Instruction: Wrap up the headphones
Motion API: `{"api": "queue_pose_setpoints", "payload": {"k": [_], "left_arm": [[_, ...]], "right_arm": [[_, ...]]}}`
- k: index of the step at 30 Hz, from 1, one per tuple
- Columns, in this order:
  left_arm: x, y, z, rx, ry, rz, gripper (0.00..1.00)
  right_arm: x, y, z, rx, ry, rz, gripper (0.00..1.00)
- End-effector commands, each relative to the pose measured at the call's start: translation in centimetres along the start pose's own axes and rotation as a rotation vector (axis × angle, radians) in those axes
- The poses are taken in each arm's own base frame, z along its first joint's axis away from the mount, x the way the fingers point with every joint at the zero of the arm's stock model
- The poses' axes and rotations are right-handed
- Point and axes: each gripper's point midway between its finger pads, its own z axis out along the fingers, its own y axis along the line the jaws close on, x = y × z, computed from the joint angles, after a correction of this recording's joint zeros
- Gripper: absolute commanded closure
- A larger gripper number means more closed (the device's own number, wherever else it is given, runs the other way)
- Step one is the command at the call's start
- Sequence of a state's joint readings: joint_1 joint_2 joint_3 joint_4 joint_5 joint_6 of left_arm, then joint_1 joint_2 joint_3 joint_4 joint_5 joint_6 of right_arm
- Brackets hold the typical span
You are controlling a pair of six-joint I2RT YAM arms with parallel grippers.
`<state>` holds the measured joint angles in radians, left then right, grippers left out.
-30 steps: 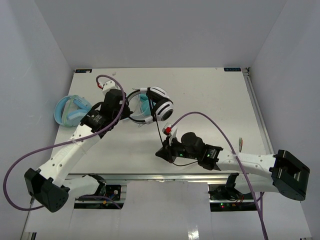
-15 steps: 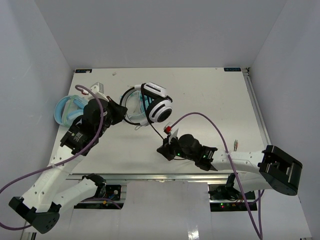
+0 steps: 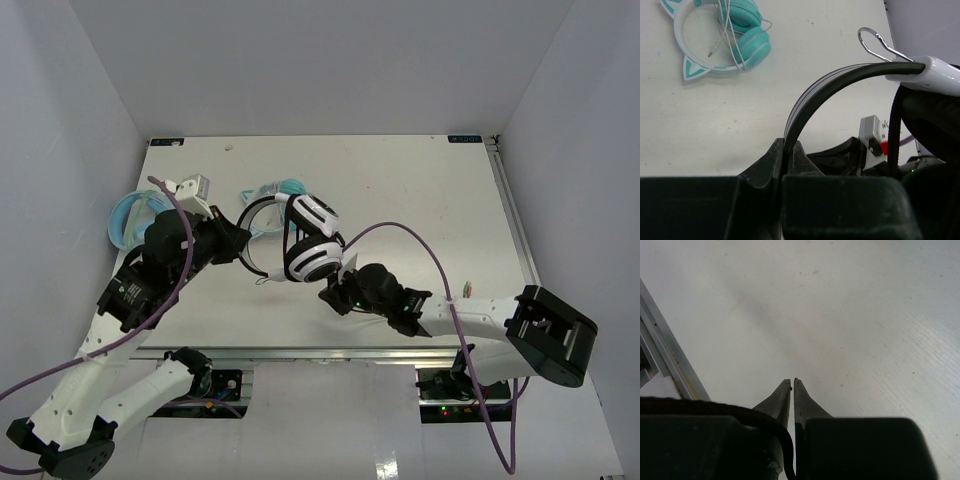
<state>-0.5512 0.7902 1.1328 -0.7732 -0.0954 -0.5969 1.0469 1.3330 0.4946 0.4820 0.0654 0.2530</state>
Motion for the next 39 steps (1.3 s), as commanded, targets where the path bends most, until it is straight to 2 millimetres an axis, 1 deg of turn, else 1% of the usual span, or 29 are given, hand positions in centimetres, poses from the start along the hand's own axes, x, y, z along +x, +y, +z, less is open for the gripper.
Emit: {"api": "queue_pose_setpoints", "payload": {"k": [1,2,3,6,10,12,15,21,25,26,27,28,30,34,37,39], "left_arm": [[-0.9,-4.5,-2.5,0.239,0.022,0.087,1.0],[-0.5,-4.7,-2.5,0.257,0.042,0.111,1.0],[-0.2,-4.5,-2.3,0.253,0.054,0.131,1.0],[1.5,-4.4,-2.2,0.289,0.116,0.185,1.0],[2.9,-4.6,-1.9,0.334,0.171,0.226,1.0],[3.6,-4.6,-1.7,0.353,0.208,0.261,1.0],[4.5,-4.1,-1.4,0.352,0.248,0.311,1.0],[5.7,-2.7,-0.8,0.323,0.283,0.362,1.0],[5.9,-1.6,-0.4,0.277,0.271,0.381,1.0],[6.0,-1.1,0.1,0.252,0.27,0.382,1.0],[6.2,-0.5,0.6,0.221,0.273,0.383,1.0],[6.4,-0.2,1.0,0.207,0.281,0.385,1.0],[6.7,0.4,2.1,0.172,0.302,0.391,1.0],[6.3,1.8,3.7,0.076,0.306,0.406,1.0],[6.3,2.0,4.9,0.053,0.306,0.408,1.0],[6.6,1.8,5.7,0.063,0.306,0.396,1.0]], "right_arm": [[-1.2,-1.4,0.4,0.011,-0.042,0.005,0.87],[-1.2,-1.9,0.4,0.018,-0.045,0.013,0.87],[-1.0,-1.9,0.4,0.013,-0.041,0.014,0.87],[-0.8,-2.6,0.4,0.007,-0.032,0.019,0.87],[-0.4,-3.5,0.6,0.003,-0.013,0.036,0.87],[-0.4,-3.8,0.7,0.005,-0.01,0.04,0.89],[-0.7,-4.9,0.6,0.019,-0.012,0.052,0.89],[-2.6,-8.0,-0.3,0.064,-0.035,0.091,0.89],[-5.0,-8.7,-1.4,0.051,-0.078,0.103,0.92],[-6.0,-8.8,-1.7,0.045,-0.084,0.099,0.92],[-7.5,-8.8,-2.0,0.039,-0.089,0.086,0.92],[-8.5,-8.9,-2.2,0.047,-0.086,0.077,0.92],[-11.2,-8.9,-2.7,0.063,-0.085,0.049,0.92],[-16.0,-8.6,-3.8,0.064,-0.056,0.008,0.92],[-17.7,-8.4,-4.1,0.064,-0.023,-0.013,0.92],[-18.2,-8.2,-4.0,0.053,0.029,-0.02,0.92]]}}
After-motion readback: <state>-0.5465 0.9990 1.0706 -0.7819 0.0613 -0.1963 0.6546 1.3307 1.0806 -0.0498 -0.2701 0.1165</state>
